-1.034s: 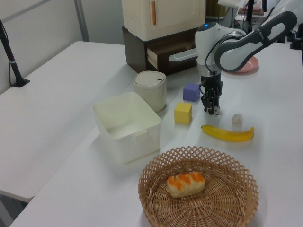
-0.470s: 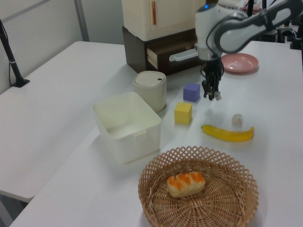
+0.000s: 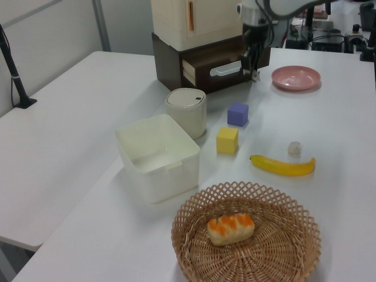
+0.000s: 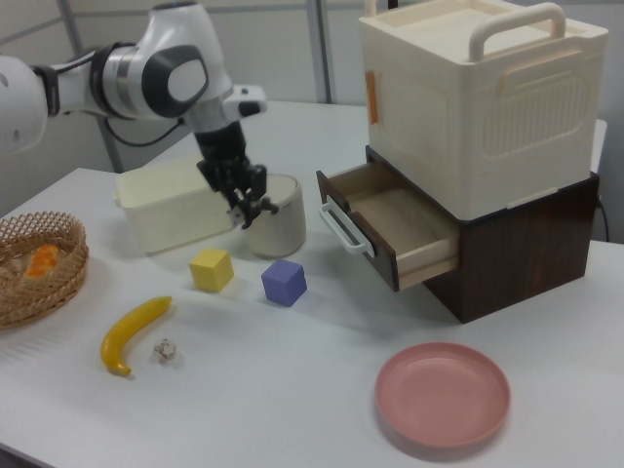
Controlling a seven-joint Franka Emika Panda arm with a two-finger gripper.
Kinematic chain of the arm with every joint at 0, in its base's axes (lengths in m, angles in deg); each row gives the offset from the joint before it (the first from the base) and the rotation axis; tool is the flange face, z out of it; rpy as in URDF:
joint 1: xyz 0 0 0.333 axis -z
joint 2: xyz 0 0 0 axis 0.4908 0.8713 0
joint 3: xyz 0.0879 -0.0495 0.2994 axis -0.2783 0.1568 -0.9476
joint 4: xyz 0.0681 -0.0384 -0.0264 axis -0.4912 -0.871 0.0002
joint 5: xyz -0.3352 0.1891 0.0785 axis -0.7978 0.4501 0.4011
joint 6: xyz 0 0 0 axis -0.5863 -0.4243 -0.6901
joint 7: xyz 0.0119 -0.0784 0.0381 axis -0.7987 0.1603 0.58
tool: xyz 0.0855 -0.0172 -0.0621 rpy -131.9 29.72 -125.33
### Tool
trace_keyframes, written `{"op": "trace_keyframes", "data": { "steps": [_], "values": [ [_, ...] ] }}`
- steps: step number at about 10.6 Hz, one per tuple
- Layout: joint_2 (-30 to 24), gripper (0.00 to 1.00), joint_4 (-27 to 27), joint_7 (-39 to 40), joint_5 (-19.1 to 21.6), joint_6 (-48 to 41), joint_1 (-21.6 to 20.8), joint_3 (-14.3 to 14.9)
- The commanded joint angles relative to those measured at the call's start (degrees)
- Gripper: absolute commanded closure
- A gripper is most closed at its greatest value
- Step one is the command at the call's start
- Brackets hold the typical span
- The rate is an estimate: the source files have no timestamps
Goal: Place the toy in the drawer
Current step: 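Lift the panda toy and carry it over the open drawer, then lower the panda toy into the drawer and open the gripper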
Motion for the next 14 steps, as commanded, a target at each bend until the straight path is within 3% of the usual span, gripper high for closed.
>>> {"op": "trace_keyframes", "data": {
  "steps": [1,6,9,12,14],
  "values": [
    [2.6,0.84,7.6,11.8,-0.3,-0.8,3.3,0.2],
    [7.6,0.79,9.0,27.2,-0.7,19.7,7.5,0.3],
    [10.8,0.74,8.9,35.0,-0.6,27.2,9.8,0.2],
    [11.8,0.38,8.8,35.9,-1.0,28.6,10.4,0.3],
    [11.7,0.26,8.7,35.1,-0.8,28.6,10.3,0.2]
  ]
}}
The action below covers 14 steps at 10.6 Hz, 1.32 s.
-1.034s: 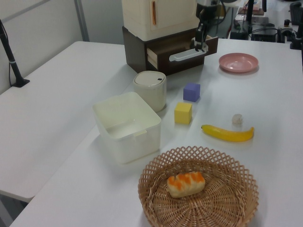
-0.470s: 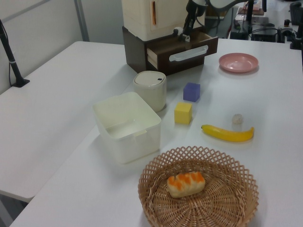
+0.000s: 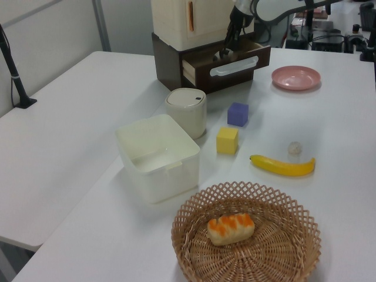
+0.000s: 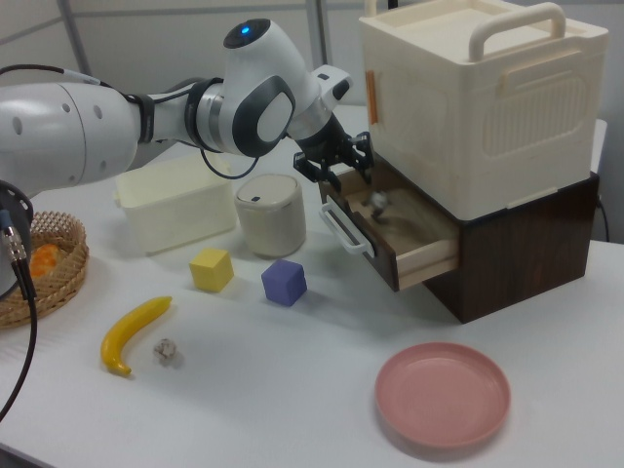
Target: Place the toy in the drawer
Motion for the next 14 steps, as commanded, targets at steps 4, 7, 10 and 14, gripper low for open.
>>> {"op": "trace_keyframes", "data": {
  "steps": [4,7,10,14],
  "values": [
    [-1.9,0.24,-0.2,-9.7,-0.4,-0.5,-2.3,-0.7],
    [-6.2,0.20,-1.9,-17.9,-0.2,-10.3,-5.5,-0.7],
    [-10.3,0.12,-2.1,-23.0,0.1,-24.5,-9.4,-0.7],
    [-18.8,0.00,-6.8,-27.7,0.1,-36.8,-13.1,-0.1]
  ]
}}
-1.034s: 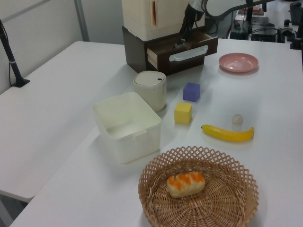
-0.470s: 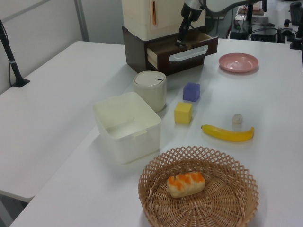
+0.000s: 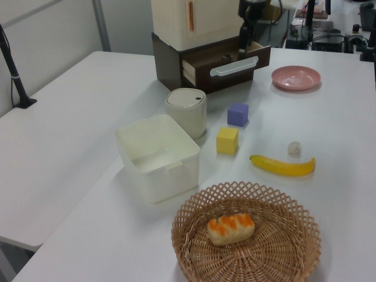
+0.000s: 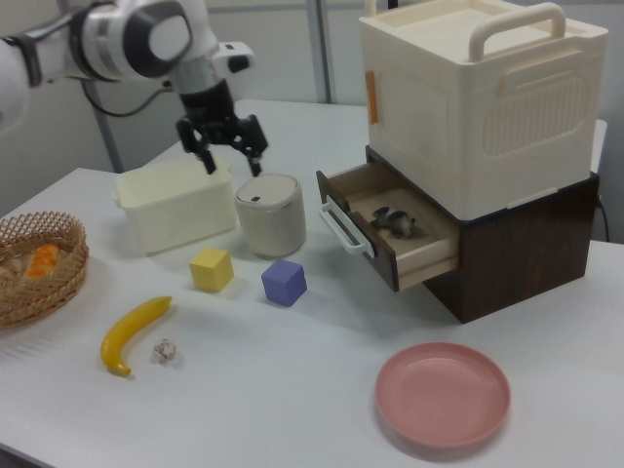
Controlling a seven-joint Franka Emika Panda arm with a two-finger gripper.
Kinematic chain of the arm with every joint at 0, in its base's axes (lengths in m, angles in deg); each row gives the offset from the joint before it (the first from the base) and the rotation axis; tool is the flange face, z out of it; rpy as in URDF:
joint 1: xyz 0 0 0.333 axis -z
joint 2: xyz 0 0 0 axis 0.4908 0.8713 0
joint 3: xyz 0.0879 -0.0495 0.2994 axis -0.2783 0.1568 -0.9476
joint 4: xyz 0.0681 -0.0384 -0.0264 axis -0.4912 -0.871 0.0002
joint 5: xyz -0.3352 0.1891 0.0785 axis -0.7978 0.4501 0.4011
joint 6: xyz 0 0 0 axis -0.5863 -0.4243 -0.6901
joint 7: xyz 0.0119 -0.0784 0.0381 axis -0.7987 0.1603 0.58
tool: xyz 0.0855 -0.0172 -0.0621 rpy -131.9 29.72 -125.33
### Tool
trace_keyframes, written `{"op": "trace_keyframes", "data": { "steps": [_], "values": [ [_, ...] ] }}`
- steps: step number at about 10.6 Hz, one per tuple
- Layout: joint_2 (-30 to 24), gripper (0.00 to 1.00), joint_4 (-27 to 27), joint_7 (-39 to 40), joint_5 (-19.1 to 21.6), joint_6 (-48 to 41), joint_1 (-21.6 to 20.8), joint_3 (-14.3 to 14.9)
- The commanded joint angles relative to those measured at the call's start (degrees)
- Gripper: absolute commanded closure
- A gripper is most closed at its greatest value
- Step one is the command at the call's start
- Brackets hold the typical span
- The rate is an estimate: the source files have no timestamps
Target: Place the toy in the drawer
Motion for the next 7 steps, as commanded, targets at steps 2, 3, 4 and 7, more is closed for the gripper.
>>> {"op": "trace_keyframes", "data": {
  "steps": [2,3,4,7],
  "values": [
    [-9.0,0.00,-7.6,-4.6,0.1,-7.9,-2.9,1.2],
    [-9.5,0.00,-7.6,-4.7,0.1,-9.0,-2.9,1.2],
    [-9.7,0.00,-7.6,-4.7,0.1,-9.9,-2.7,1.2],
    [-9.8,0.00,-7.1,-4.7,0.0,-11.7,-2.0,1.3]
  ]
}}
